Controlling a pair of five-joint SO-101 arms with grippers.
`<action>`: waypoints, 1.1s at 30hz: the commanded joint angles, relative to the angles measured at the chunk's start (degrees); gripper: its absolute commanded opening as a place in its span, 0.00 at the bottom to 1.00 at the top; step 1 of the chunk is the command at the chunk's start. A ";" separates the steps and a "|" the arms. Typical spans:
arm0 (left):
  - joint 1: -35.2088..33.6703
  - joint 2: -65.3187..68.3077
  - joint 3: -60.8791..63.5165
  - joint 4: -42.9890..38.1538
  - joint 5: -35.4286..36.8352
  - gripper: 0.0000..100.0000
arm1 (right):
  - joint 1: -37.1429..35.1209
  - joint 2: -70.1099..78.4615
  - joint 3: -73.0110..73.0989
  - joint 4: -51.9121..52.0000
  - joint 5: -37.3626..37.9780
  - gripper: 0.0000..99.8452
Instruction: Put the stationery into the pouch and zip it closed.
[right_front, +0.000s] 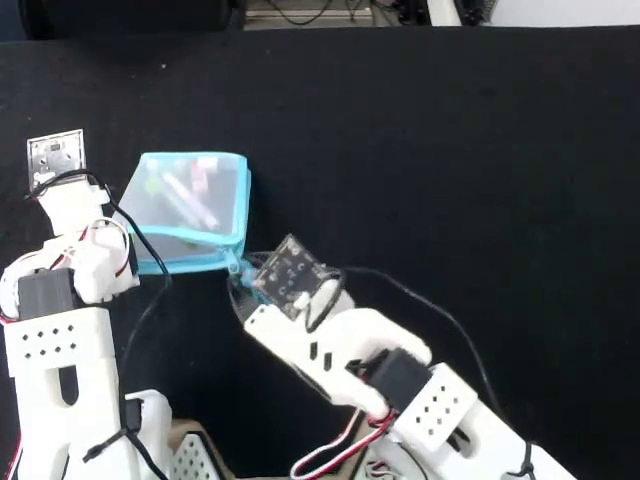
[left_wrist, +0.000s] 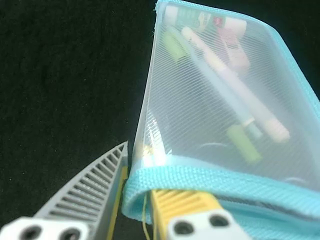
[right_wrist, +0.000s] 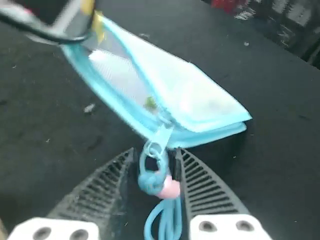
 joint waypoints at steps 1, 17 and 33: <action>-1.19 -0.35 -2.59 0.00 0.00 0.03 | -2.64 -1.63 1.63 -4.04 -0.79 0.11; -1.19 -0.35 -2.51 0.00 0.00 0.03 | -1.76 -1.54 4.53 -8.44 3.08 0.11; -1.19 -0.35 -2.51 0.09 0.09 0.03 | -0.35 6.99 4.18 -13.89 3.16 0.11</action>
